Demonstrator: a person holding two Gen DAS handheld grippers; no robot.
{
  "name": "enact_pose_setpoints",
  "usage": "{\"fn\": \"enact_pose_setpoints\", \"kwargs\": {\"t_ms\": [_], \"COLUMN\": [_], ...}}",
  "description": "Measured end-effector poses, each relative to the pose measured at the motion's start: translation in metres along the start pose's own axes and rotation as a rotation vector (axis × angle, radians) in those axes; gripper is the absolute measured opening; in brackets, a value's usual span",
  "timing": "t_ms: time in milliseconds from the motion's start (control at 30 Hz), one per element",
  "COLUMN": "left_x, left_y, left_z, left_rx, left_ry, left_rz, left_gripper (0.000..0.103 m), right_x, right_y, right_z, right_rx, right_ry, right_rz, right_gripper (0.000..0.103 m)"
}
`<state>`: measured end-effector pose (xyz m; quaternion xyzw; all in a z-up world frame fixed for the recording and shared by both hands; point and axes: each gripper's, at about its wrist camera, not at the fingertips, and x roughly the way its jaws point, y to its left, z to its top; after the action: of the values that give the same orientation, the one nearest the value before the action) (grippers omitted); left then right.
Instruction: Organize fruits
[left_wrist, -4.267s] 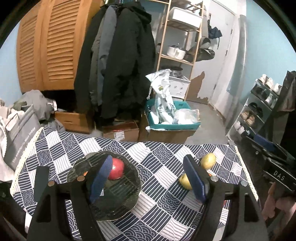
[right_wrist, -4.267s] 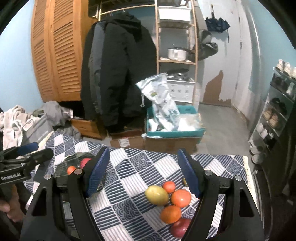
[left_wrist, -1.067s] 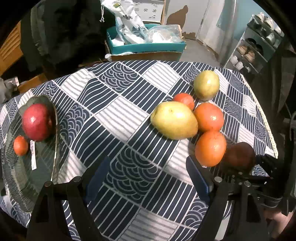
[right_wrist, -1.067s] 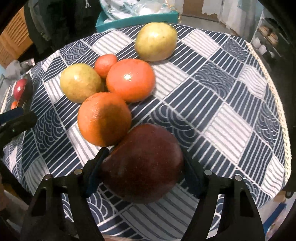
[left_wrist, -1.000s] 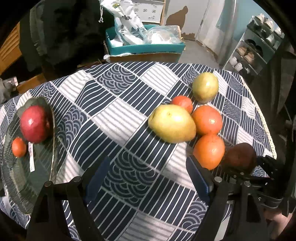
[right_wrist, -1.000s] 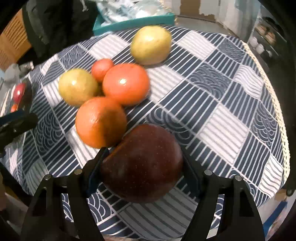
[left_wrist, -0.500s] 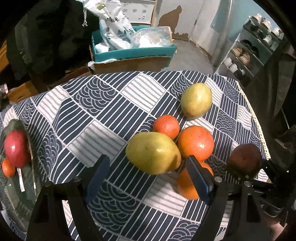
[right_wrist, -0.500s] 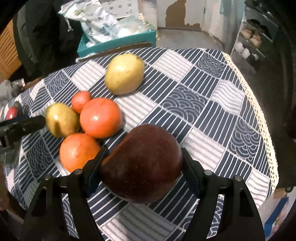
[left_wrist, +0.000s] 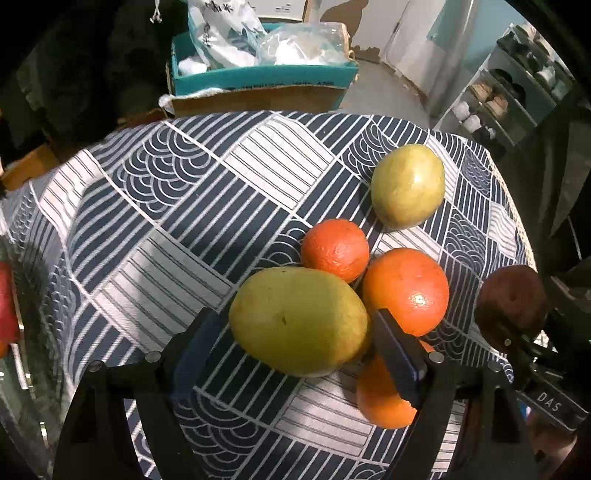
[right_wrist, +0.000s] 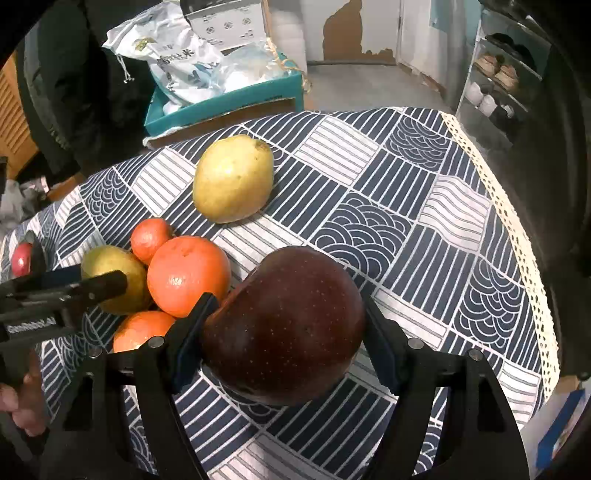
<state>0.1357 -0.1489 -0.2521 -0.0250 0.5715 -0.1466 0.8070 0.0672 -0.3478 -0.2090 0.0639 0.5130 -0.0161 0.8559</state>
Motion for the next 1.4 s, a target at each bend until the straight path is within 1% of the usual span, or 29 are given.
{"fn": "enact_pose_setpoints", "kwargs": {"t_ms": [167,267,400,433,467,500,533,700,833,867,967,1133,1400], "left_x": [0.011,0.017,0.019,0.019,0.019,0.018,0.018,0.015,0.008,0.007,0.004,-0.008,-0.039], "left_y": [0.002,0.002,0.006,0.007,0.008,0.008,0.008,0.004,-0.002,-0.002,0.001,0.004,0.001], "left_z": [-0.001,0.000,0.000,0.001,0.001,0.001,0.001,-0.001,-0.006,-0.007,-0.008,-0.010,-0.010], "left_rx": [-0.011,-0.019,-0.041,-0.043,-0.046,-0.048,-0.050,-0.028,0.014,0.018,0.004,0.007,0.028], "left_ry": [0.022,0.045,0.038,0.039,0.039,0.039,0.037,0.034,0.008,0.001,-0.005,-0.035,-0.098], "left_rz": [-0.038,-0.063,-0.088,-0.095,-0.114,-0.131,-0.151,-0.127,-0.047,-0.040,-0.042,-0.013,0.006], "left_gripper": [0.090,0.090,0.090,0.089,0.085,0.078,0.076,0.075,0.075,0.075,0.075,0.075,0.075], "right_x": [0.005,0.007,0.008,0.008,0.008,0.008,0.008,0.007,0.003,0.002,-0.003,-0.010,-0.026], "right_y": [-0.001,-0.001,-0.001,0.000,-0.001,-0.001,0.000,0.002,0.005,0.005,0.007,0.010,0.019], "right_z": [0.003,0.005,0.005,0.006,0.006,0.006,0.006,0.006,0.008,0.009,0.011,0.013,0.018], "right_rx": [0.007,0.011,0.013,0.014,0.014,0.015,0.015,0.005,-0.014,-0.017,-0.022,-0.036,-0.063], "right_ry": [0.007,0.010,0.012,0.012,0.012,0.011,0.011,0.007,-0.010,-0.013,-0.027,-0.049,-0.096], "right_rz": [0.011,0.017,0.022,0.023,0.024,0.024,0.024,0.018,0.002,0.000,-0.002,-0.011,-0.021], "right_gripper": [0.076,0.076,0.076,0.076,0.076,0.076,0.076,0.076,0.076,0.076,0.076,0.076,0.076]}}
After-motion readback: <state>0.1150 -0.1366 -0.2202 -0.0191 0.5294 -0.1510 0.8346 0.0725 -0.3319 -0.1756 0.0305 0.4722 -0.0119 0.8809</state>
